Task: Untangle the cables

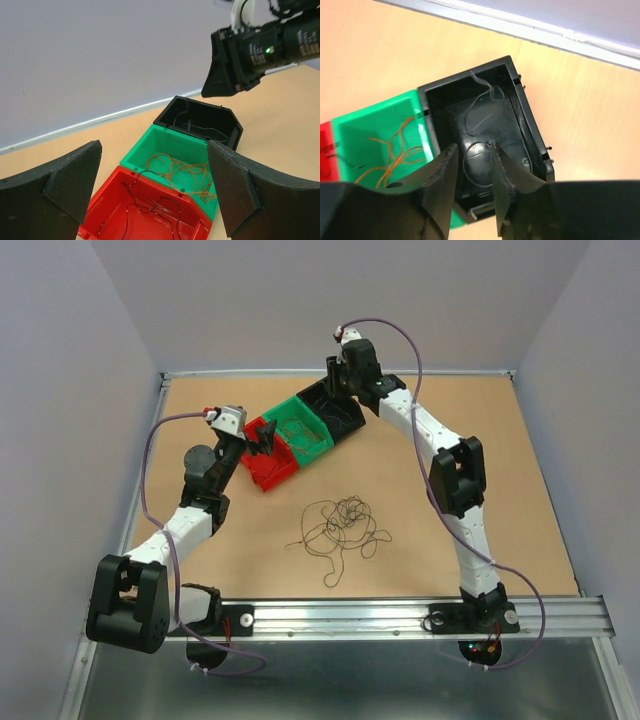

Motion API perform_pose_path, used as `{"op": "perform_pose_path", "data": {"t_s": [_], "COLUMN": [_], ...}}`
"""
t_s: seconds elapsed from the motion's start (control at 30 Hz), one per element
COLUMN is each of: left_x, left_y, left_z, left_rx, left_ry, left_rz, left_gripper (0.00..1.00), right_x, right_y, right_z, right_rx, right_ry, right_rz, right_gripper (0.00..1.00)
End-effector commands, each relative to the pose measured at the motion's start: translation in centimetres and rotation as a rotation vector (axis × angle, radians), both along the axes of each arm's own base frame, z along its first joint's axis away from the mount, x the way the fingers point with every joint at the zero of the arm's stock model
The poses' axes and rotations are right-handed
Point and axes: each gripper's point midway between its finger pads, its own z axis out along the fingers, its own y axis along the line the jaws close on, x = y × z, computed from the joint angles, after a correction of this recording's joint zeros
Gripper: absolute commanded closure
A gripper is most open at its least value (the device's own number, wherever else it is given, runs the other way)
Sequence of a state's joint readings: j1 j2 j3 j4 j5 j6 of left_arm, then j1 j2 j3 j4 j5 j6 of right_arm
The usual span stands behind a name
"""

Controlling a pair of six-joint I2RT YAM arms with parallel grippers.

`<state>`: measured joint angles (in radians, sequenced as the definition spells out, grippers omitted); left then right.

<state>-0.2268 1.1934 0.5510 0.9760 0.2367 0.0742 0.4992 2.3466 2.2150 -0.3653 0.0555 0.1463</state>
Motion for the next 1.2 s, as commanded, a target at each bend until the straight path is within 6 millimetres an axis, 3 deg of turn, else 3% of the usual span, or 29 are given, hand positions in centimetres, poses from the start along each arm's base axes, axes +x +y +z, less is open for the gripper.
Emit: {"op": "perform_pose_path", "data": {"t_s": [0.0, 0.13, 0.17, 0.23, 0.33, 0.37, 0.4, 0.57, 0.63, 0.73, 0.87, 1.17], "left_x": [-0.2, -0.1, 0.0, 0.0, -0.1, -0.1, -0.2, -0.1, -0.2, -0.7, -1.5, -2.8], "left_y": [-0.1, -0.3, -0.4, -0.7, -1.5, -1.8, -2.2, -3.3, -3.9, -5.3, -7.3, -10.9], "left_z": [3.0, 2.8, 2.8, 2.5, 2.1, 2.0, 1.9, 1.2, 0.9, 0.2, -1.1, -3.7], "left_rx": [-0.001, 0.004, 0.006, 0.011, 0.028, 0.033, 0.040, 0.062, 0.074, 0.110, 0.171, 0.300], "left_ry": [-0.095, -0.090, -0.089, -0.083, -0.072, -0.066, -0.063, -0.034, -0.024, -0.015, -0.003, 0.016], "left_rz": [-0.012, -0.024, -0.027, -0.043, -0.092, -0.107, -0.132, -0.192, -0.230, -0.319, -0.428, -0.567], "left_gripper": [0.01, 0.01, 0.01, 0.01, 0.01, 0.01, 0.01, 0.01, 0.01, 0.01, 0.02, 0.04], "right_x": [-1.4, -2.8, -3.5, -4.8, -8.4, -10.9, -12.1, -20.1, -23.1, -26.1, -28.6, -29.7], "right_y": [-0.4, -1.3, -1.6, -1.9, -2.1, -2.3, -2.3, -2.2, -3.7, -5.2, -5.8, -7.6], "right_z": [3.4, 6.1, 5.0, 4.6, 3.9, 2.4, 2.2, -1.1, -2.4, -3.9, -5.0, -6.5], "right_rx": [-0.005, 0.017, 0.015, 0.033, 0.067, 0.068, 0.075, 0.009, -0.009, 0.023, 0.034, -0.094], "right_ry": [-0.052, -0.072, -0.038, -0.011, 0.045, 0.095, 0.106, 0.174, 0.190, 0.181, 0.213, 0.277], "right_rz": [0.005, -0.016, -0.022, -0.022, -0.020, -0.012, -0.004, 0.011, 0.006, -0.004, 0.021, 0.004], "right_gripper": [0.58, 0.51, 0.50, 0.42, 0.34, 0.32, 0.30, 0.32, 0.32, 0.34, 0.40, 0.47]}}
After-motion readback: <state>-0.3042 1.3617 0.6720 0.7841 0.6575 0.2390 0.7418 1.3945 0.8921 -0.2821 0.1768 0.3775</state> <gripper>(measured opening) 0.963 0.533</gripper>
